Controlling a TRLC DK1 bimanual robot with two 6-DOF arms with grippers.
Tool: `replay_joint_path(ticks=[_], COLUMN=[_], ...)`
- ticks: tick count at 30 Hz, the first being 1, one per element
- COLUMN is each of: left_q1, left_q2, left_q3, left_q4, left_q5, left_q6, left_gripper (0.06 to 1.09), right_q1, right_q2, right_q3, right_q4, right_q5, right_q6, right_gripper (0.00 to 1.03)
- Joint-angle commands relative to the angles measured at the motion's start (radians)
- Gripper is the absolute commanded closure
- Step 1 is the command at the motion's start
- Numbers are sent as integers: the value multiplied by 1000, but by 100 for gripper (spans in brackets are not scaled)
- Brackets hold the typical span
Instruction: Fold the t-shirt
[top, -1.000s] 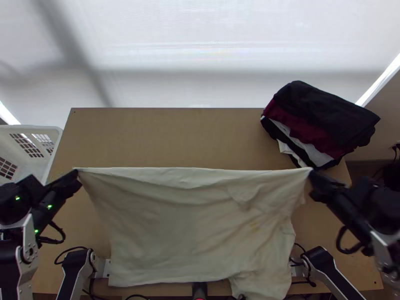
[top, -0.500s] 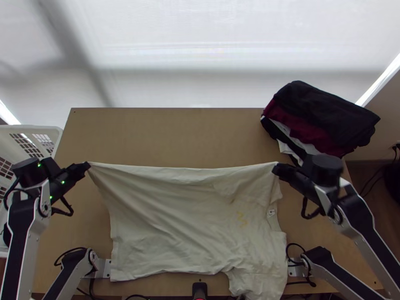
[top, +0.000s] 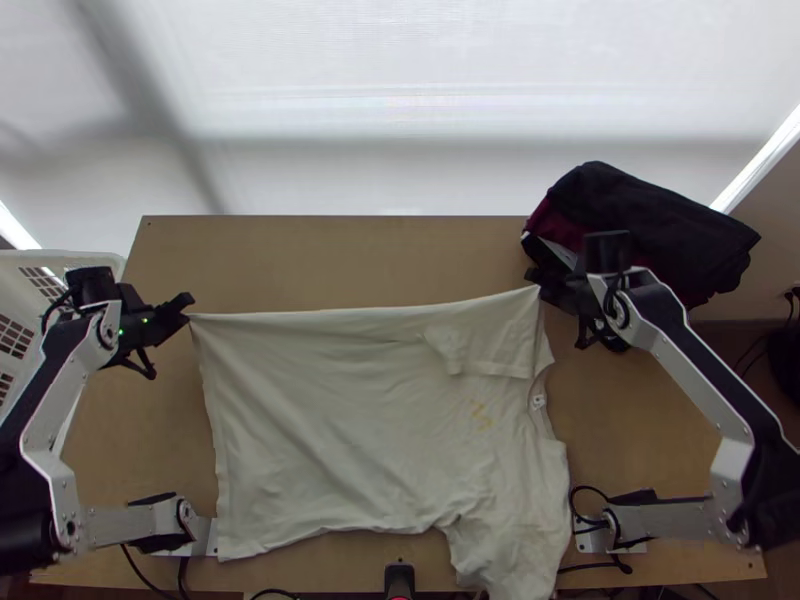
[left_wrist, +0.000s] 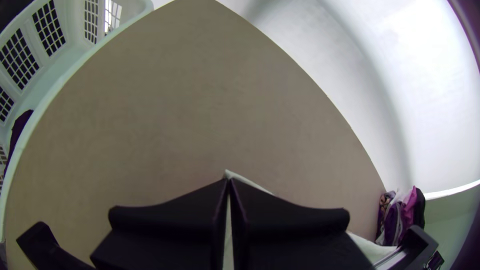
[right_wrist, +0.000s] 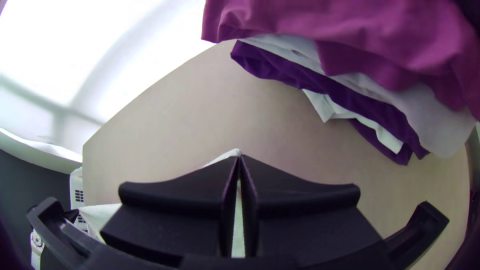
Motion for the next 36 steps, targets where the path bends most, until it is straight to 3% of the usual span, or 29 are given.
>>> replay_joint_path(ticks=[1,15,25,36], left_q1=[-8,-25,-51,-61], left_q2=[88,451,632,671], left_q3=[89,479,740,895], left_q4=[24,18,-122,-417], left_q5=[-10,-37,-36,114], left_q6=[-15,-51,-91,-144], left_gripper=[105,105,105,105], right_q1=[-18,-24,-4,11], right_q2=[96,349,510,630], right_q3=[88,367,582,796], right_q4=[10,21,-56,-312], right_q5=[3,3,3,2], right_q6=[-17,-23,-16,20], right_gripper=[100,100,100,100])
